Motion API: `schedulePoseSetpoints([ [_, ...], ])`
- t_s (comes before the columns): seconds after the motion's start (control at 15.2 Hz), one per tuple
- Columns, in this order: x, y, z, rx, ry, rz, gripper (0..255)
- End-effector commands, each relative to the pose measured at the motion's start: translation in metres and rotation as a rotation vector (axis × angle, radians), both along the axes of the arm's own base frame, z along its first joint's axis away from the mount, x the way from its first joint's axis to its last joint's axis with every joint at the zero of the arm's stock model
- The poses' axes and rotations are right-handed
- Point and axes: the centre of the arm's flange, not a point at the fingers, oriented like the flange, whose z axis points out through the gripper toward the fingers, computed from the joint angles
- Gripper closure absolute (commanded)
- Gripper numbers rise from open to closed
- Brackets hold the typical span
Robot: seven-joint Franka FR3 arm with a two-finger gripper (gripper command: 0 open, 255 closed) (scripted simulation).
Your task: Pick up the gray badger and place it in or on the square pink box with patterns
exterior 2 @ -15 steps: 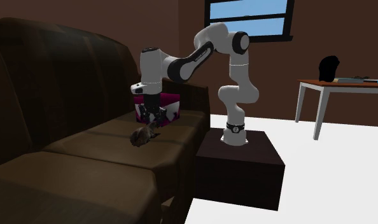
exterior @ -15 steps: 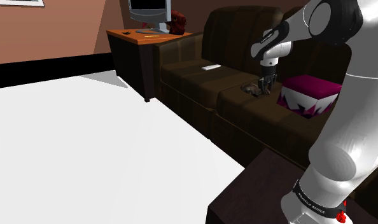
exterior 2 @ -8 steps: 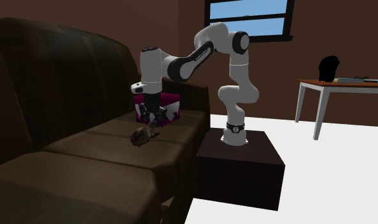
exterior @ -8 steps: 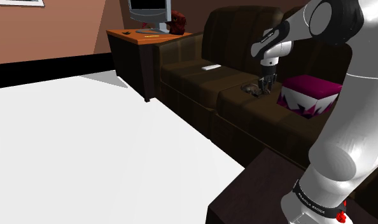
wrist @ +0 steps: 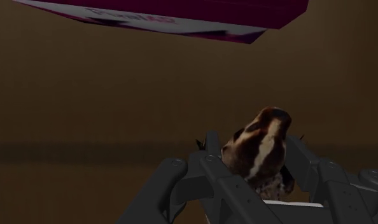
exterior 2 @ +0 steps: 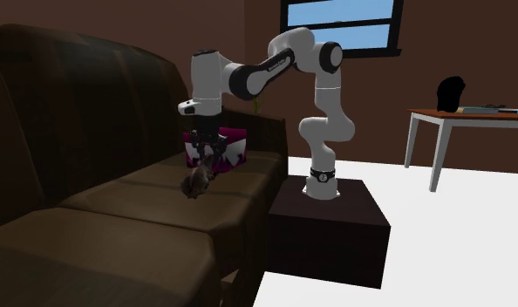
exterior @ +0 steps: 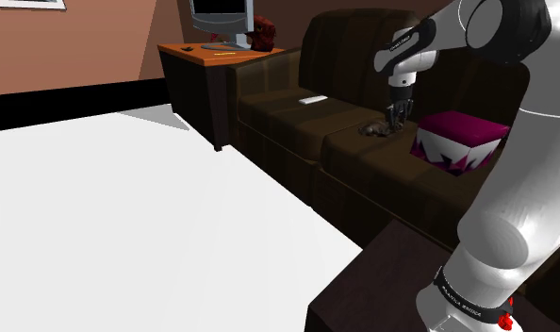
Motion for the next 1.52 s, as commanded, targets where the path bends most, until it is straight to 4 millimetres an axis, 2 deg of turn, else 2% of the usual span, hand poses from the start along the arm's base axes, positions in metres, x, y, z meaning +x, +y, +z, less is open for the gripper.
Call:
schedulePoseSetpoints([
  [0.0,0.0,-0.001,0.011,0.0,0.0,0.0,255],
  [1.45,0.0,-0.001,0.127,0.0,0.0,0.0,255],
])
